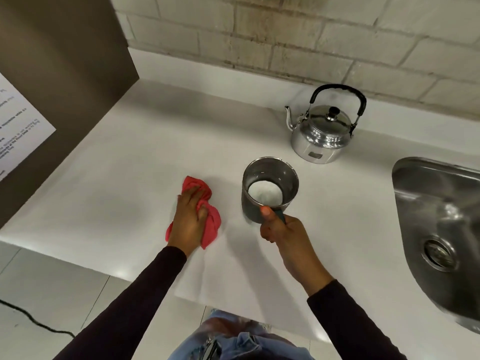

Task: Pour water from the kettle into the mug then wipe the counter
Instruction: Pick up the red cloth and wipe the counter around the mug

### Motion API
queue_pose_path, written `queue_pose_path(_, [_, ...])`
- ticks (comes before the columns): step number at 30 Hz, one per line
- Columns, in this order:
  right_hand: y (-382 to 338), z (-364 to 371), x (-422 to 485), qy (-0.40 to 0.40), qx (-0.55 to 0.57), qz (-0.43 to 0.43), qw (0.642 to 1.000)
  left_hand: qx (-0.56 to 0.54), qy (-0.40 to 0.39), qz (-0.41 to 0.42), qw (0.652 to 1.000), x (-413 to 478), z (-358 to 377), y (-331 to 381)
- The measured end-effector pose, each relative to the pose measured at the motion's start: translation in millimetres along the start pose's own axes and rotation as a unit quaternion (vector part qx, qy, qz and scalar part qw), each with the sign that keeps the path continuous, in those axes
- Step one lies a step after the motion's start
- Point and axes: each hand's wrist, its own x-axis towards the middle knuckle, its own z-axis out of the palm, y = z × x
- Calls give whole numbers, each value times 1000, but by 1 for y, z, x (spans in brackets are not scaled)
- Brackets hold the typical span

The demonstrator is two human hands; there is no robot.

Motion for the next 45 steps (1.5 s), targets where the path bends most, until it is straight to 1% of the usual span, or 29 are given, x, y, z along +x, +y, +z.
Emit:
queue_pose_path(3, [-3, -17, -4, 27, -15, -2, 1000, -123, -28, -5, 992, 15, 17, 13])
queue_pose_path(5, [-1, -27, -5, 44, -18, -5, 999, -152, -49, -4, 987, 20, 32, 26])
queue_pose_path(7, [2, -37, -6, 60, -17, -5, 998, -134, -79, 14, 988, 20, 47, 42])
queue_pose_path(9, [5, -44, -6, 66, -16, -3, 998, -86, -113, 43, 989, 17, 60, 56])
queue_pose_path(11, [8, -50, -5, 71, -10, -3, 997, 4, -130, 98, 987, 9, 73, 64])
queue_pose_path(13, [10, -53, -4, 74, -7, -3, 997, 99, -137, 146, 975, -4, 78, 64])
queue_pose_path(15, [13, -55, -2, 73, 1, -2, 997, 134, -154, 160, 966, -16, 73, 57])
queue_pose_path(18, [16, -56, 2, 74, 20, 0, 997, 122, -159, 153, 968, -22, 52, 36])
queue_pose_path(22, [17, -56, 1, 62, 24, 2, 998, 117, -102, 89, 984, 5, 20, 9])
queue_pose_path(24, [16, -55, 0, 62, 25, 2, 998, 118, -74, 64, 988, 26, 15, 6])
queue_pose_path(27, [14, -53, -4, 63, 19, 2, 998, 124, -74, 46, 988, 52, 29, 23])
queue_pose_path(30, [12, -52, -7, 62, 19, -13, 998, 133, -110, 79, 982, 55, 58, 51])
queue_pose_path(33, [8, -52, -7, 54, 22, -29, 998, 102, -166, 119, 973, 30, 82, 75])
queue_pose_path(36, [5, -49, -3, 42, 27, -38, 998, 100, -195, 218, 951, -6, 85, 78])
queue_pose_path(38, [2, -45, 1, 43, 27, -43, 998, 111, -236, 246, 933, -25, 73, 67])
queue_pose_path(40, [0, -40, 6, 45, 22, -46, 998, 122, -261, 252, 924, -34, 55, 48])
queue_pose_path(41, [0, -36, 9, 44, 16, -43, 998, 122, -264, 246, 925, -36, 45, 38])
queue_pose_path(43, [3, -28, 14, 40, 7, -30, 999, 118, -253, 211, 937, -32, 24, 20])
queue_pose_path(45, [6, -16, 16, 26, -5, -16, 1000, 111, -212, 159, 958, -24, 2, 3])
